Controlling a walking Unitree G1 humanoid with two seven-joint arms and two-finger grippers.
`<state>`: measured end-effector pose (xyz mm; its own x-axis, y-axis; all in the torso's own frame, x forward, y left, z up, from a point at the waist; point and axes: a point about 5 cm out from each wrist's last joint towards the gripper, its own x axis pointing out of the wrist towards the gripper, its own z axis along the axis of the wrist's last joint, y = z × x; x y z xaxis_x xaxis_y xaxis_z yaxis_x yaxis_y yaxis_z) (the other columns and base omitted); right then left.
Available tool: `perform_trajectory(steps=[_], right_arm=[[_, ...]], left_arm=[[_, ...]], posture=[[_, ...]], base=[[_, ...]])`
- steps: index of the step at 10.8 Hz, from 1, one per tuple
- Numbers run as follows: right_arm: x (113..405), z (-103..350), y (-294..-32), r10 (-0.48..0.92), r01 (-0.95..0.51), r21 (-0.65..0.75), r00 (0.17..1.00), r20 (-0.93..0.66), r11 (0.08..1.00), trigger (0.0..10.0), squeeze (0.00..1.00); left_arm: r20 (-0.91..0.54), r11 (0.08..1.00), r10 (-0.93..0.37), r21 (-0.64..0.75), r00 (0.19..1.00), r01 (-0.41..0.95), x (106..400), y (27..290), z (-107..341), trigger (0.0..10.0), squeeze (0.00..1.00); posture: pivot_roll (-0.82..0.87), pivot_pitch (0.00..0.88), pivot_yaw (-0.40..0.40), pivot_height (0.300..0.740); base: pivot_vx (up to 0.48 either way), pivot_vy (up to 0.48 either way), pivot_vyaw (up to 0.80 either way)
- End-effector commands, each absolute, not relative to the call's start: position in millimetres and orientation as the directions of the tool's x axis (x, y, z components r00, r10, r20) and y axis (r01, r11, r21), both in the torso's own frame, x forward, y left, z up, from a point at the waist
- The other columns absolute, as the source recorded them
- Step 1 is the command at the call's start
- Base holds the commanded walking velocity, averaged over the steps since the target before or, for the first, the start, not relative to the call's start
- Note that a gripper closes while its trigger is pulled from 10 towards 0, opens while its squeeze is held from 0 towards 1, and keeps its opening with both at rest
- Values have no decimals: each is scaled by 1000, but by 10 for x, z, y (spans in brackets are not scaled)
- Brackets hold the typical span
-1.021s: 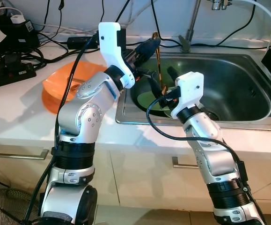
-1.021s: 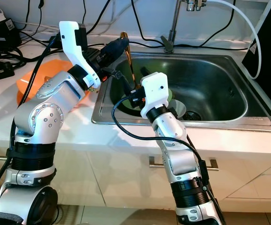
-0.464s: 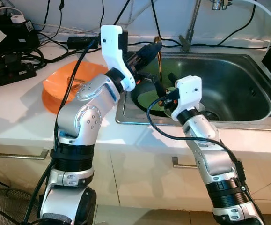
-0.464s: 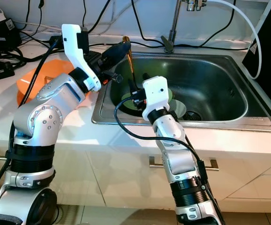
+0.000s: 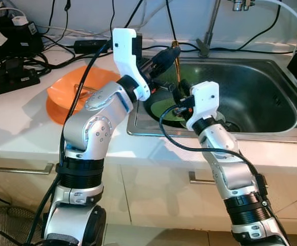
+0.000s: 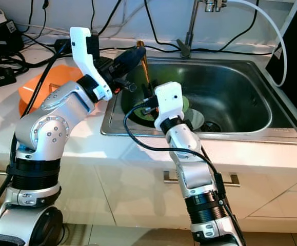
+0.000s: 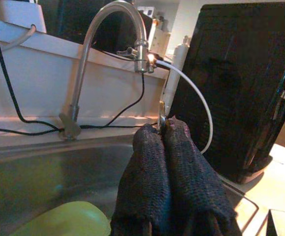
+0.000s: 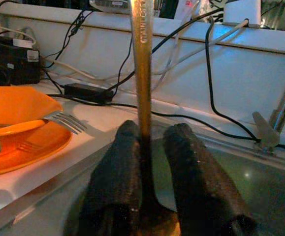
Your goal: Kitchen organization
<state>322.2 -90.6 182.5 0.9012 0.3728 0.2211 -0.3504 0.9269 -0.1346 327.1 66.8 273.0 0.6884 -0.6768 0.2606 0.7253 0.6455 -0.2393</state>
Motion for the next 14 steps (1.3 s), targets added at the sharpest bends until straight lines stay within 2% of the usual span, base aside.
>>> perform_trajectory(steps=[1, 6, 7, 8, 11, 12, 13, 14], right_arm=[[3240, 1849, -916, 370, -345, -142, 901, 228, 928, 0, 0], [3240, 1831, -916, 367, -342, -140, 902, 227, 929, 0, 0], [3234, 1815, -909, 368, -343, -140, 902, 226, 929, 0, 0], [3232, 1806, -908, 368, -344, -140, 902, 225, 929, 0, 0], [3272, 1798, -949, 346, -319, -147, 912, 221, 936, 0, 0], [3298, 1795, -987, 317, -289, -151, 923, 220, 946, 0, 0], [3394, 1813, -1122, 231, -196, -170, 949, 217, 966, 10000, 0], [3506, 1848, -1260, 167, -129, -183, 963, 211, 975, 10000, 0]], left_arm=[[271, 631, -693, -222, 669, 743, 3237, 644, 2772, 10000, 0], [267, 645, -686, -208, 677, 735, 3247, 670, 2764, 10000, 0], [265, 648, -684, -205, 679, 733, 3247, 681, 2757, 10000, 651], [265, 651, -679, -212, 684, 729, 3251, 692, 2750, 10000, 1000], [269, 668, -664, -205, 698, 715, 3257, 735, 2749, 10000, 1000], [268, 687, -650, -193, 711, 701, 3260, 768, 2747, 10000, 773], [229, 733, -628, -149, 744, 664, 3266, 870, 2676, 10000, 0], [151, 772, -618, -67, 771, 632, 3262, 968, 2536, 10000, 0]], posture=[[-66, 0, 24, 740], [-60, 0, 24, 740], [-57, 0, 24, 740], [-55, 0, 23, 740], [-49, 0, 16, 740], [-49, 0, 16, 740], [-45, 0, 14, 740], [-45, 0, 14, 740]], base=[[0, 0, 0], [0, 0, 0], [0, 0, 0], [0, 0, 0], [0, 0, 0], [0, 0, 0], [0, 0, 0], [0, 0, 0]])
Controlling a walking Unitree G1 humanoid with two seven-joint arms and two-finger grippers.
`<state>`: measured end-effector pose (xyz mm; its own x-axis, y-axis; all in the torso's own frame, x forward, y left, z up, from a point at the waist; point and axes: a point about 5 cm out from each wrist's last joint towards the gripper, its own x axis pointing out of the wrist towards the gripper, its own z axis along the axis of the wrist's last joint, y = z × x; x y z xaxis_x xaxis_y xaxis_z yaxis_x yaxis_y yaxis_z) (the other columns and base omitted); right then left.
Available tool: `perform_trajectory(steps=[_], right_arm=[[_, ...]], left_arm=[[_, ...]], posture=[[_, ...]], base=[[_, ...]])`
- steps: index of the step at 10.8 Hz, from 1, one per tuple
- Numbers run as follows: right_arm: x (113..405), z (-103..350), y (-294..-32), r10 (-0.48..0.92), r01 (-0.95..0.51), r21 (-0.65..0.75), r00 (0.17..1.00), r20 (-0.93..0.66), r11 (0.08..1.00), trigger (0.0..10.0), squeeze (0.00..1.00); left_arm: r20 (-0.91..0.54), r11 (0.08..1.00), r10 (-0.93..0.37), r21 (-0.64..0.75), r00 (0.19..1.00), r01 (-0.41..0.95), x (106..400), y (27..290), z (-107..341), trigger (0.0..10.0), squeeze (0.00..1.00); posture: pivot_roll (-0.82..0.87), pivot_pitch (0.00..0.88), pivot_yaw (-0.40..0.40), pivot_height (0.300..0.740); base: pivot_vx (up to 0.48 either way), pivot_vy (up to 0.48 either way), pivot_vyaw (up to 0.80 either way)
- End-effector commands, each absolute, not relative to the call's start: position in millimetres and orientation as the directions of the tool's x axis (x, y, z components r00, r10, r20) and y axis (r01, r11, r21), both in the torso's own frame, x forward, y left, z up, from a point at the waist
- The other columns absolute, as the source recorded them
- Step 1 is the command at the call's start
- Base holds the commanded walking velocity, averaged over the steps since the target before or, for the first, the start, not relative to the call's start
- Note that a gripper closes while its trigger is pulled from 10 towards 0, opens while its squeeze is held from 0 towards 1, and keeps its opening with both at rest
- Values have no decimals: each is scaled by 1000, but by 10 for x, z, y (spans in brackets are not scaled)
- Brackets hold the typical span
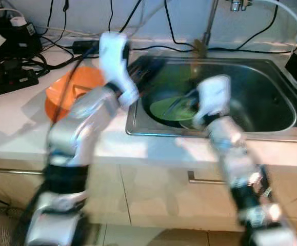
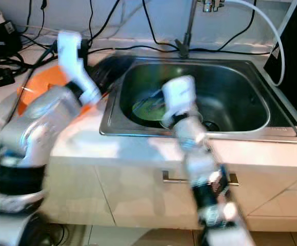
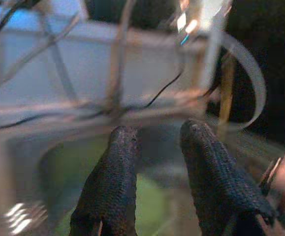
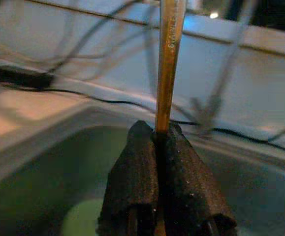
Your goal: Kitchen organization
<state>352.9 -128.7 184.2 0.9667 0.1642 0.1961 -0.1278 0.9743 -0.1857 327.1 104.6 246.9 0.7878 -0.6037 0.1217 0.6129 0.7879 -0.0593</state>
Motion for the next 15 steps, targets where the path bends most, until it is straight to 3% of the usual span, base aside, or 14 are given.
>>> perform_trajectory(steps=[1, 4, 7, 10, 15], right_arm=[[3598, 1895, -1370, 117, -77, -191, 970, 211, 979, 10000, 0], [3841, 1906, -1545, 16, 8, -138, 985, 172, 990, 10000, 0], [3907, 1627, -1486, 19, -11, -142, 998, 56, 990, 10000, 0], [3872, 1315, -1447, 11, -21, -131, 997, -77, 991, 10000, 0], [3857, 1221, -1370, 31, -47, -133, 992, -123, 990, 10000, 0]], left_arm=[[62, 780, -626, 33, 777, 625, 3236, 1024, 2383, 10000, 0], [-90, 728, -664, 146, 742, 669, 3098, 1000, 2018, 10000, 0], [-212, 697, -656, 199, 725, 689, 3002, 1058, 1655, 10000, 0], [-272, 669, -656, 222, 704, 709, 2941, 1083, 1540, 10000, 0], [-320, 642, -659, 232, 681, 731, 2904, 1091, 1490, 10000, 0]], posture=[[-43, 0, 12, 740], [-31, 0, -6, 740], [-10, 0, -18, 740], [-2, 0, -23, 740], [12, 0, -32, 740]], base=[[0, 0, 0], [0, 0, 0], [0, 0, 0], [0, 0, 0], [0, 0, 0]])
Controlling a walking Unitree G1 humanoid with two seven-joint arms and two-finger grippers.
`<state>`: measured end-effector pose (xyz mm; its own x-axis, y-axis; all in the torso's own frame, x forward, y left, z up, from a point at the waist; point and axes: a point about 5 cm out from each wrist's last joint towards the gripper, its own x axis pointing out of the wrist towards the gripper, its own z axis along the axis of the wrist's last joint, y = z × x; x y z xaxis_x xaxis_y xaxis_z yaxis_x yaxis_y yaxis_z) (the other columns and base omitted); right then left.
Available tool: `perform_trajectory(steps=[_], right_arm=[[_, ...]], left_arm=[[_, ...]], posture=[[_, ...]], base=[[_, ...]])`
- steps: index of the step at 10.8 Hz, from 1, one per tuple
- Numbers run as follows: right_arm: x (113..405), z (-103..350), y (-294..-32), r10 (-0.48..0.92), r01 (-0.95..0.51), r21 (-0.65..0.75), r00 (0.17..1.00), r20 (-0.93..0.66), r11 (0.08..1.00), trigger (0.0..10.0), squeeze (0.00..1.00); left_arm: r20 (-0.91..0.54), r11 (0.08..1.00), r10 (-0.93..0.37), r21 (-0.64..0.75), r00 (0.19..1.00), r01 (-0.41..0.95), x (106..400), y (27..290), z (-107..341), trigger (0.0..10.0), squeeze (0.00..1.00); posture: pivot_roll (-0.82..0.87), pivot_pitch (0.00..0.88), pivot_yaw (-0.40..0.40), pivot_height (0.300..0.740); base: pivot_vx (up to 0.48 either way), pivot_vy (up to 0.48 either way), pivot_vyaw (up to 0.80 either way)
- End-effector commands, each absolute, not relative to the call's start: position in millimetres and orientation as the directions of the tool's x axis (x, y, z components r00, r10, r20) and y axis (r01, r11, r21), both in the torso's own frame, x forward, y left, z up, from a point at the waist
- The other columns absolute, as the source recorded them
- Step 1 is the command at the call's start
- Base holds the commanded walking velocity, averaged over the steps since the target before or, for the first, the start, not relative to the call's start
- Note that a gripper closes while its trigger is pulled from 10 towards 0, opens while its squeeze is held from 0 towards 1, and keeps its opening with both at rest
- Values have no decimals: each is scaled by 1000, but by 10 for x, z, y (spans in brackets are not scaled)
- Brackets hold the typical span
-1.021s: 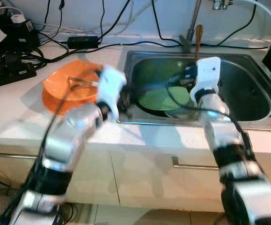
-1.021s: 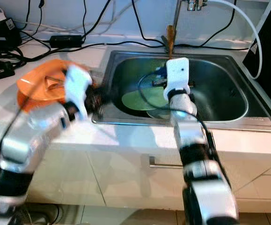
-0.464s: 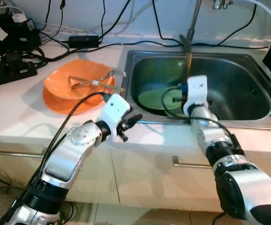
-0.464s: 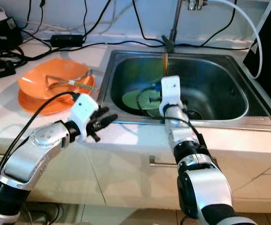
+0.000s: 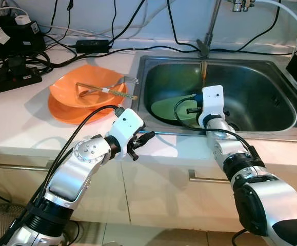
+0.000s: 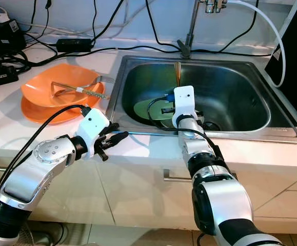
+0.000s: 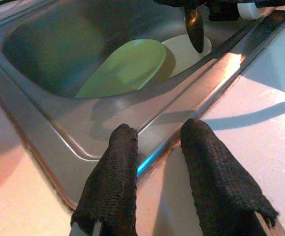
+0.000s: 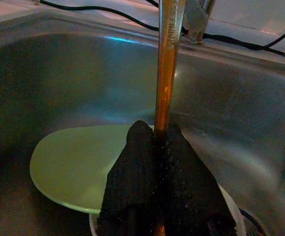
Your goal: Kitchen organization
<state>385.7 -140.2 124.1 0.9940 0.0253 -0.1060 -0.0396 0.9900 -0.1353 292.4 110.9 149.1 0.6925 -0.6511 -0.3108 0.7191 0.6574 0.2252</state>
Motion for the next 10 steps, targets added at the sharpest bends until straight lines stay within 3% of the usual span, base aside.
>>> perform_trajectory(steps=[1, 2, 3, 4, 9, 10], right_arm=[[3855, 1215, -1368, 30, -46, -129, 992, -124, 991, 10000, 655], [3852, 1211, -1369, 28, -43, -128, 992, -123, 991, 10000, 639], [3847, 1201, -1372, 25, -42, -133, 992, -122, 990, 10000, 247], [3844, 1197, -1374, 23, -40, -134, 992, -122, 990, 10000, 0], [3817, 1149, -1360, 35, -52, -129, 991, -127, 990, 10000, 0], [3809, 1130, -1354, 39, -57, -131, 990, -135, 990, 10000, 933]], left_arm=[[-326, 640, -657, 236, 680, 731, 2900, 1095, 1483, 10000, 0], [-331, 638, -654, 241, 680, 731, 2896, 1098, 1473, 10000, 0], [-334, 636, -655, 242, 678, 733, 2888, 1092, 1463, 10000, 0], [-336, 634, -656, 242, 676, 735, 2883, 1088, 1460, 10000, 0], [-352, 623, -661, 235, 663, 746, 2841, 1066, 1406, 10000, 0], [-351, 619, -665, 234, 659, 750, 2832, 1052, 1401, 10000, 0]], posture=[[12, 4, -30, 740], [11, 7, -28, 740], [11, 11, -27, 740], [10, 17, -26, 740], [-1, 11, -25, 740], [3, 5, -31, 740]], base=[[0, 0, 0], [0, 0, 0], [0, 0, 0], [0, 0, 0], [0, 0, 0], [0, 0, 0]])
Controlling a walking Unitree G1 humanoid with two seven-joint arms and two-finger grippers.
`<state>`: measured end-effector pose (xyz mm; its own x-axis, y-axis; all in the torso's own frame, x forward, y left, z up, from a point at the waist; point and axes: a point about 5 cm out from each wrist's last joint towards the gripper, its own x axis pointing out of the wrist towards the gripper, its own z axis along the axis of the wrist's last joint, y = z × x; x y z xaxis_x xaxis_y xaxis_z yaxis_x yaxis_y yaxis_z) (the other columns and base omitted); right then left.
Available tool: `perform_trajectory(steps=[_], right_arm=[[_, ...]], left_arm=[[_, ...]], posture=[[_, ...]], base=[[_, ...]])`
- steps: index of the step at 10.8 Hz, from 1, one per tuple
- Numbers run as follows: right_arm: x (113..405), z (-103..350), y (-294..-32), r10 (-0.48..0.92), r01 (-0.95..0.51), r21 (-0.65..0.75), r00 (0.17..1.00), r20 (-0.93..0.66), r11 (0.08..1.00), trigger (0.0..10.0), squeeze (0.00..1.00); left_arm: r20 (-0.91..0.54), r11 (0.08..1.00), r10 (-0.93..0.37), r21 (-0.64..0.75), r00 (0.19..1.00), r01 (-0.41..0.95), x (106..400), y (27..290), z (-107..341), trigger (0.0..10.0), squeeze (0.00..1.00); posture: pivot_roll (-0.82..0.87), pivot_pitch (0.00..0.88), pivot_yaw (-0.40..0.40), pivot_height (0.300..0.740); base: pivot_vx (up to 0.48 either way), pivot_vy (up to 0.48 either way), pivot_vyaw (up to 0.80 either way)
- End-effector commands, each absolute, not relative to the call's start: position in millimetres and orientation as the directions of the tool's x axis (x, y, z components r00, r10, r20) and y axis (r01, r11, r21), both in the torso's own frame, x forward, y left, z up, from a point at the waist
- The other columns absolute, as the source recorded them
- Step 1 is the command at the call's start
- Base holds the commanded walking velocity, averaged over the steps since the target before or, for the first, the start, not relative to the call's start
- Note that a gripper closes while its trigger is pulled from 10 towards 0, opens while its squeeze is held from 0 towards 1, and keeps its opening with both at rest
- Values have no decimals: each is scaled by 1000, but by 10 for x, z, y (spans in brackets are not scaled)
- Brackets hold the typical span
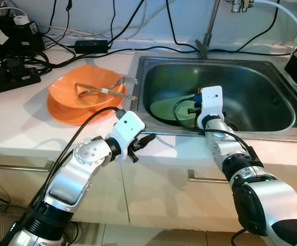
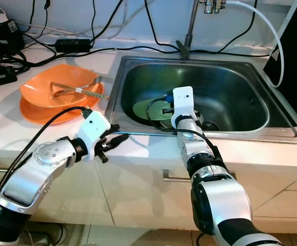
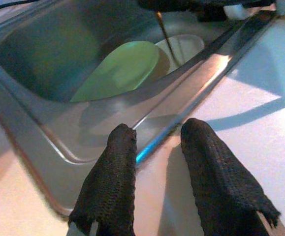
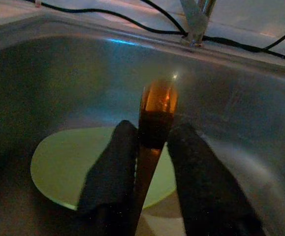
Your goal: Kitchen organization
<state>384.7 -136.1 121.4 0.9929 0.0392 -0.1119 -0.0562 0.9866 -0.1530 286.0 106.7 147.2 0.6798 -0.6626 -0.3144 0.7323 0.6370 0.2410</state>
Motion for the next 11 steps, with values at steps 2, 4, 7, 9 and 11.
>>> perform_trajectory(steps=[2, 4, 7, 9, 11], right_arm=[[3830, 1105, -1311, 55, -103, -211, 974, -220, 972, 10000, 0], [3941, 1364, -1291, 69, -92, -172, 988, -138, 981, 10000, 0], [4011, 1666, -1289, 72, -67, -169, 997, 23, 983, 10000, 0], [3964, 1802, -1333, 67, -44, -131, 983, 172, 990, 10000, 0], [3824, 1770, -1426, 35, -11, -99, 967, 252, 995, 10000, 0]], left_arm=[[-353, 614, -671, 231, 653, 755, 2802, 1034, 1388, 10000, 0], [-353, 614, -671, 228, 652, 755, 2796, 1026, 1376, 10000, 0], [-349, 623, -662, 236, 663, 746, 2811, 1027, 1375, 10000, 0], [-345, 626, -659, 242, 668, 742, 2826, 1023, 1364, 10000, 0], [-339, 627, -657, 249, 673, 738, 2846, 1012, 1366, 10000, 0]], posture=[[5, 0, -38, 740], [-1, 0, -37, 740], [-3, 6, -40, 740], [-21, 6, -31, 740], [-30, 10, -29, 740]], base=[[0, 0, 0], [0, 0, 0], [0, 0, 0], [0, 0, 0], [0, 0, 0]])
